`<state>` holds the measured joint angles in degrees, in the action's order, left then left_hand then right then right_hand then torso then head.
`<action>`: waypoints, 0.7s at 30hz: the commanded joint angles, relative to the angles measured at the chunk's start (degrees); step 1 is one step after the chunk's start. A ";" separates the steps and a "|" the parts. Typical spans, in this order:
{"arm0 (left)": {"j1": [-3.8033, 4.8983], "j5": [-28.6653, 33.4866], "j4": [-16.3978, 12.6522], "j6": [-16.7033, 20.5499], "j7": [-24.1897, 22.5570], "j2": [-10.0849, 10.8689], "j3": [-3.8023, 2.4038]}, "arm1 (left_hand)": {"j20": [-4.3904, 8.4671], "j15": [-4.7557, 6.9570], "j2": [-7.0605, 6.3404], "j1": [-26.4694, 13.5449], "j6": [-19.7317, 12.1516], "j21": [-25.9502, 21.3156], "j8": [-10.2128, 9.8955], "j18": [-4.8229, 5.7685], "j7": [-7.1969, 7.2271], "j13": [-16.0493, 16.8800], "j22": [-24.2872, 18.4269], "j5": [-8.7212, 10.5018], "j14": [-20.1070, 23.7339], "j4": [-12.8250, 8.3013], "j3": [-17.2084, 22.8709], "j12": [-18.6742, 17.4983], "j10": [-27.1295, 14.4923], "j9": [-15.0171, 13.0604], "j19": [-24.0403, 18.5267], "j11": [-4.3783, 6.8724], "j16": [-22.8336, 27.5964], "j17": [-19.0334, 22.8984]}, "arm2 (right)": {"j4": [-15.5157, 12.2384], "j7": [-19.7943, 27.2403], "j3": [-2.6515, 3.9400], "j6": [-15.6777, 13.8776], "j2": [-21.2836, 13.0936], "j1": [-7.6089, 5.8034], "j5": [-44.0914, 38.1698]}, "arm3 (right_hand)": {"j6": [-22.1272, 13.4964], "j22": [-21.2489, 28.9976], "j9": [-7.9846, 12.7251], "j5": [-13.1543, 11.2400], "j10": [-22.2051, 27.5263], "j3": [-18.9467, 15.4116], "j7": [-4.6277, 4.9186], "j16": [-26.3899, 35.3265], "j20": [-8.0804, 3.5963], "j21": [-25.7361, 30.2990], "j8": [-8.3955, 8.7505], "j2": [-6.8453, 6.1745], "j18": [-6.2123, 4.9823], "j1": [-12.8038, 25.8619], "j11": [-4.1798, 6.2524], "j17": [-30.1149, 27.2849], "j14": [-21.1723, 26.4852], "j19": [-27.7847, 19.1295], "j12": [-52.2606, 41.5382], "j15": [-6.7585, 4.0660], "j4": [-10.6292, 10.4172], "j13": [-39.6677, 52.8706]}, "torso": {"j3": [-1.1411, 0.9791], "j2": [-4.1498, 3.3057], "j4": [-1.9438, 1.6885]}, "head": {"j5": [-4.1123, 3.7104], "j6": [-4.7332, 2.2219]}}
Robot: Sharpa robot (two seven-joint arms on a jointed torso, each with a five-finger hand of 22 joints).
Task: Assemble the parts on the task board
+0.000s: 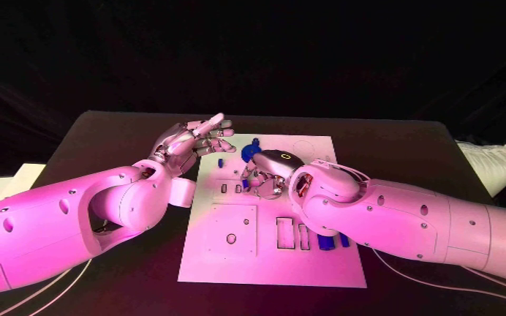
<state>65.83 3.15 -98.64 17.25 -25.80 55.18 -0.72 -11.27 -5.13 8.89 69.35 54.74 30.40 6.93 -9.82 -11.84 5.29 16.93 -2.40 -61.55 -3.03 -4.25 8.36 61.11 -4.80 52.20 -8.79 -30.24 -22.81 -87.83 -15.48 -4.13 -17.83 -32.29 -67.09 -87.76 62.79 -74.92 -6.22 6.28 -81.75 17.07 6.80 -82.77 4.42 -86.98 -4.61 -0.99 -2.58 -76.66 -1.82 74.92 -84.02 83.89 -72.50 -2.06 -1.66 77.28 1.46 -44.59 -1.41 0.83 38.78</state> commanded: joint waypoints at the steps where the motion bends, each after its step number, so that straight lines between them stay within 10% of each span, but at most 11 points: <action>1: 0.04 0.05 -0.07 -1.13 -0.40 -0.12 -0.04 | 0.14 -0.04 0.47 0.29 0.11 0.38 -0.33 -0.28 -0.38 -0.09 0.09 -0.29 0.42 -0.24 0.05 -0.20 -0.23 0.06 -0.35 0.12 0.07 -0.07 | 0.27 -1.13 -0.32 2.90 -0.15 0.37 -0.77 | -0.22 -5.83 0.00 0.23 0.52 -0.13 0.05 0.27 -0.08 0.30 -0.13 -0.19 0.48 0.66 -0.10 3.10 -3.57 -0.36 0.51 -0.03 -0.19 -0.65 | 0.04 -0.03 -0.05 | -0.12 0.03; 21: 0.04 0.05 -0.03 -1.11 -0.30 -0.10 -0.04 | 0.12 -0.04 0.55 0.33 0.15 0.41 -0.35 -0.29 -0.39 -0.10 0.11 -0.29 0.42 -0.26 0.04 -0.23 -0.19 0.07 -0.37 0.13 0.07 -0.11 | 0.23 -1.58 -0.32 2.10 0.01 0.37 -0.77 | -4.78 -5.38 1.48 0.14 1.93 -1.66 1.55 0.70 0.84 0.57 1.05 -2.35 0.39 3.01 -1.39 2.60 -3.48 -0.65 2.90 1.03 -0.94 -2.27 | 0.05 0.00 -0.01 | -0.26 0.12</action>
<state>65.83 3.15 -98.60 17.23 -25.75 55.18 -0.72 -11.27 -5.13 9.13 69.59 54.74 30.62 6.93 -9.82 -11.84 5.29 16.99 -2.40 -61.55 -3.02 -4.25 8.37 61.11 -4.80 52.21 -8.79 -30.24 -22.86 -87.68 -16.22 -4.30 -17.16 -32.31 -66.91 -87.95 58.34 -74.91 -4.80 6.33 -79.98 15.65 8.37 -82.45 5.04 -86.75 -3.67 -2.83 -2.58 -73.69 -2.92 74.91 -83.82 83.27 -69.52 -1.42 -2.62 74.95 1.51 -44.59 -1.44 0.58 38.91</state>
